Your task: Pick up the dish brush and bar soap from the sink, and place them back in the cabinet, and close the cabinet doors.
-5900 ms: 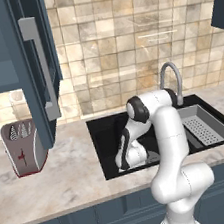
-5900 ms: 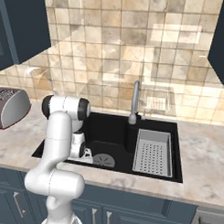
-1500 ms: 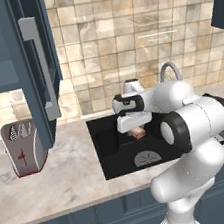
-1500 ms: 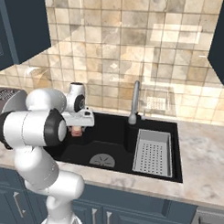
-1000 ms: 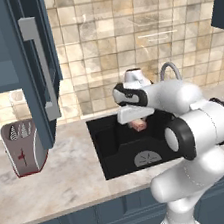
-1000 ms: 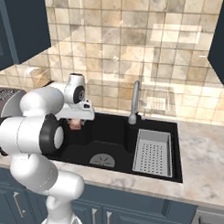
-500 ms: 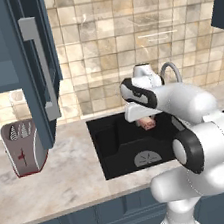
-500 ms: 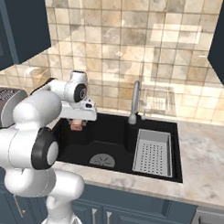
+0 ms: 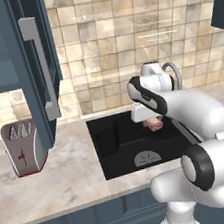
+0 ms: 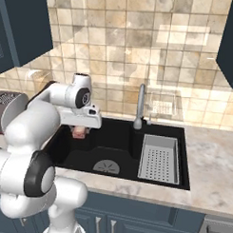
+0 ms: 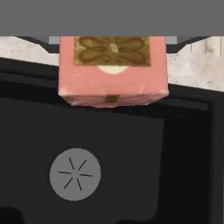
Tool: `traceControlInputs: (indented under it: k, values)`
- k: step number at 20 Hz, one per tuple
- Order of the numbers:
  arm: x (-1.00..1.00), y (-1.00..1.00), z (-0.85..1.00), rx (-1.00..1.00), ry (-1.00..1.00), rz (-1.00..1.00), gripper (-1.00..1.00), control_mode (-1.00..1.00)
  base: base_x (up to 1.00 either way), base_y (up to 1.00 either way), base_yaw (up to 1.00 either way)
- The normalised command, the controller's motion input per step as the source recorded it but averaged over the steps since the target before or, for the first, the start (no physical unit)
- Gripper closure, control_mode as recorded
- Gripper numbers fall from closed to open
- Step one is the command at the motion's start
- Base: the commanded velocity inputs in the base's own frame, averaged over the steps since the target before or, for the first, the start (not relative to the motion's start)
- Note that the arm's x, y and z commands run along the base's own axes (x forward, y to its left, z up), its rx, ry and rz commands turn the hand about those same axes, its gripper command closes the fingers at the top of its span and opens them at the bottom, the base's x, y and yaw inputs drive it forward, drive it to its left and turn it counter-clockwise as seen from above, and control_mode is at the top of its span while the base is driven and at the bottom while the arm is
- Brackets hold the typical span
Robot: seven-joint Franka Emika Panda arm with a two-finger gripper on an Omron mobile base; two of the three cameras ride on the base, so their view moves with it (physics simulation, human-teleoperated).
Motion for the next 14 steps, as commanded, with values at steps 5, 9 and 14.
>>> traceControlInputs:
  k: [5, 9, 14]
  values:
    - [-0.33, 0.00, 0.19, 0.00, 0.00, -0.07, 1.00, -1.00, 0.00, 0.00, 0.00]
    - [-0.23, 0.00, 0.37, 0.00, 0.00, -0.08, 1.00, -1.00, 0.00, 0.00, 0.00]
    - [-0.19, 0.00, 0.37, 0.00, 0.00, -0.06, 1.00, -1.00, 0.00, 0.00, 0.00]
